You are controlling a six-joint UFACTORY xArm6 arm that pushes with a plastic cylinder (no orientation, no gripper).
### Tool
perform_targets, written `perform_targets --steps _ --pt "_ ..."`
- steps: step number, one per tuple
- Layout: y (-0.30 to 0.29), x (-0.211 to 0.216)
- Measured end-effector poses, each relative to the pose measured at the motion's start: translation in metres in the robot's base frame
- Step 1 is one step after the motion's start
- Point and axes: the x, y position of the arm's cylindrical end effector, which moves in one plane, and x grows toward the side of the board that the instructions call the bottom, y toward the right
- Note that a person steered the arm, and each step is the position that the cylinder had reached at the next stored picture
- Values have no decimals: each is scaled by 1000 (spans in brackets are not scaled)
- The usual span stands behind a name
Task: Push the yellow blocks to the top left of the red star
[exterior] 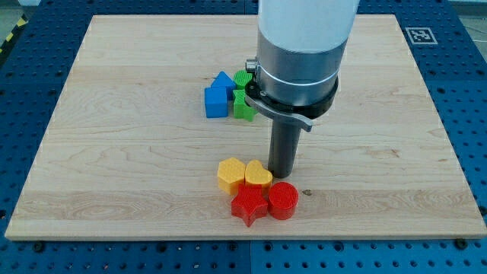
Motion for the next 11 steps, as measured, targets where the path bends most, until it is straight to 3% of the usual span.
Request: perform_targets --steps 4,11 --pt "0 19" --pt "-129 14"
